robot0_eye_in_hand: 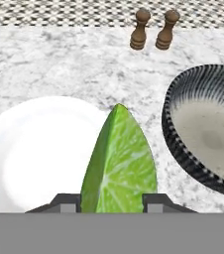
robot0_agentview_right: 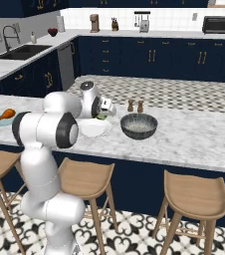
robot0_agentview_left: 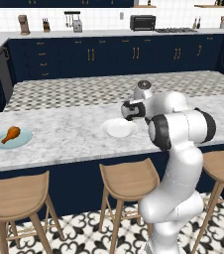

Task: Pick the chicken drumstick and lemon wedge from their plates and place them in the bowl. Then put the bowl in the fridge.

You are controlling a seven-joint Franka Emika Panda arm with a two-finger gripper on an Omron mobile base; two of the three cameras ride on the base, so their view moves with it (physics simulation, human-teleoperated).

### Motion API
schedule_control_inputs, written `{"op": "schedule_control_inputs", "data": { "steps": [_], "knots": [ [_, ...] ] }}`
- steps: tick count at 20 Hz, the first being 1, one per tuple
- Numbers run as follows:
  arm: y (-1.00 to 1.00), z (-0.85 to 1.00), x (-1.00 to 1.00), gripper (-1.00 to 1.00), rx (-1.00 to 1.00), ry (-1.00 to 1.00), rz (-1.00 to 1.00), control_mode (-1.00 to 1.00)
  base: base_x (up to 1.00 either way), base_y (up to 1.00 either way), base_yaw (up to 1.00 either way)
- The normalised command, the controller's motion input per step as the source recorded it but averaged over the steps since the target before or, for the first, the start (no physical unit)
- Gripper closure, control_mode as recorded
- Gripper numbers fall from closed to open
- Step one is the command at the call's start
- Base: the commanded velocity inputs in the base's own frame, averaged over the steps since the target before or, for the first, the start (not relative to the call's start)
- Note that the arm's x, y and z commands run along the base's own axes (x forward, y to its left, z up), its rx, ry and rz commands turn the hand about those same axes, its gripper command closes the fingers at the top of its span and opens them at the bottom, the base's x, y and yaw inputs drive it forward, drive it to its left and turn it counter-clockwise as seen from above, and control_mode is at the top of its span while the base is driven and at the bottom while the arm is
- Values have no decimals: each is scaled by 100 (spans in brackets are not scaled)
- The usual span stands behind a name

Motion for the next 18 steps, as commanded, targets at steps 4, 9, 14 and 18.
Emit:
{"op": "schedule_control_inputs", "data": {
  "steps": [4,9,14,18],
  "knots": [
    [-94,81,-25,100,1,14,-25,-100,0,0,0],
    [-98,-29,-7,100,1,12,-11,-100,0,0,0],
    [-41,-37,42,100,-2,0,-1,-100,0,0,0],
    [-7,-41,55,100,-1,-1,0,-100,0,0,0]
  ]
}}
